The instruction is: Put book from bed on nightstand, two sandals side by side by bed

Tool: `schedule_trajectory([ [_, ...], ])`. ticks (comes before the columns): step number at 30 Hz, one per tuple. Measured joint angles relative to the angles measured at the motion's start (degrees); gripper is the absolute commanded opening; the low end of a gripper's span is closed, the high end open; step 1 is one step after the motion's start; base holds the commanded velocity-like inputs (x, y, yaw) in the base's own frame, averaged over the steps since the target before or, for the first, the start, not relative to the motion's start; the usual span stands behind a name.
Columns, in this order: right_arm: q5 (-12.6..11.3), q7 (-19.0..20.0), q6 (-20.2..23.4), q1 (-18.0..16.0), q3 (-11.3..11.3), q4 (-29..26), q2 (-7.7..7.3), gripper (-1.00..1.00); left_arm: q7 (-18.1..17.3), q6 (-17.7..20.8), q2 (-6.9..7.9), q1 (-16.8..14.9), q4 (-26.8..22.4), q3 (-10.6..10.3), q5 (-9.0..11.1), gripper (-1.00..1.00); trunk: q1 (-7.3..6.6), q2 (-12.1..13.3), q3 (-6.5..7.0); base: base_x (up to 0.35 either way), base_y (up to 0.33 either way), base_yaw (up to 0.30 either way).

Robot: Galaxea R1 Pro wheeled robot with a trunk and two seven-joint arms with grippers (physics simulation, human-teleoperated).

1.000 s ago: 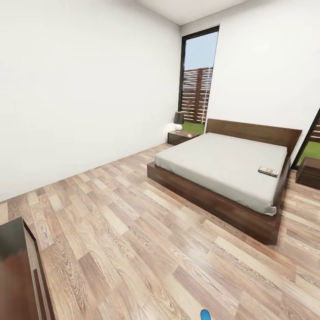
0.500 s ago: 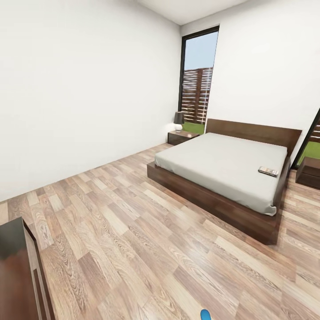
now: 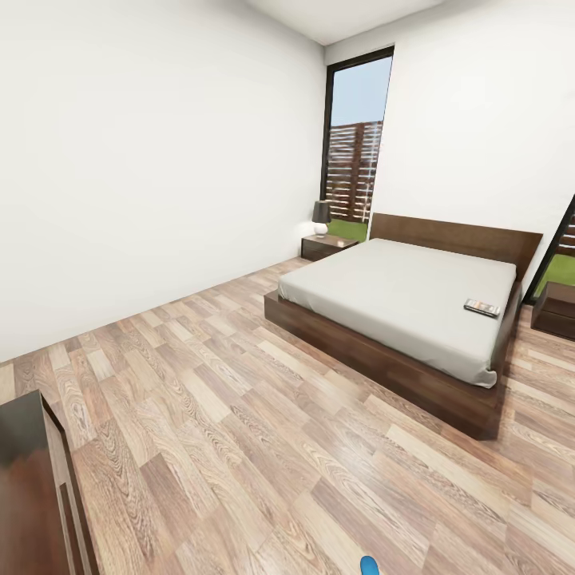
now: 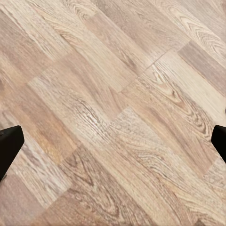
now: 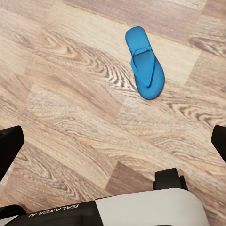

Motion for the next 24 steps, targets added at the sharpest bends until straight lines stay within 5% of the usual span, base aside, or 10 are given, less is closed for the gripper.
schedule_trajectory([
  [19,0.0,0.2,0.0,0.0,0.1,0.0,0.0,1.0,0.0,0.2,0.06,0.0,-0.5,0.1,0.0,1.0,0.0,0.0,0.0,0.0,0.0,0.0],
  [24,0.0,0.2,0.0,0.0,0.1,0.0,0.0,1.0,0.2,2.0,-0.05,-0.1,-8.5,0.2,0.1,1.0,0.0,0.0,0.0,0.0,0.0,0.0],
])
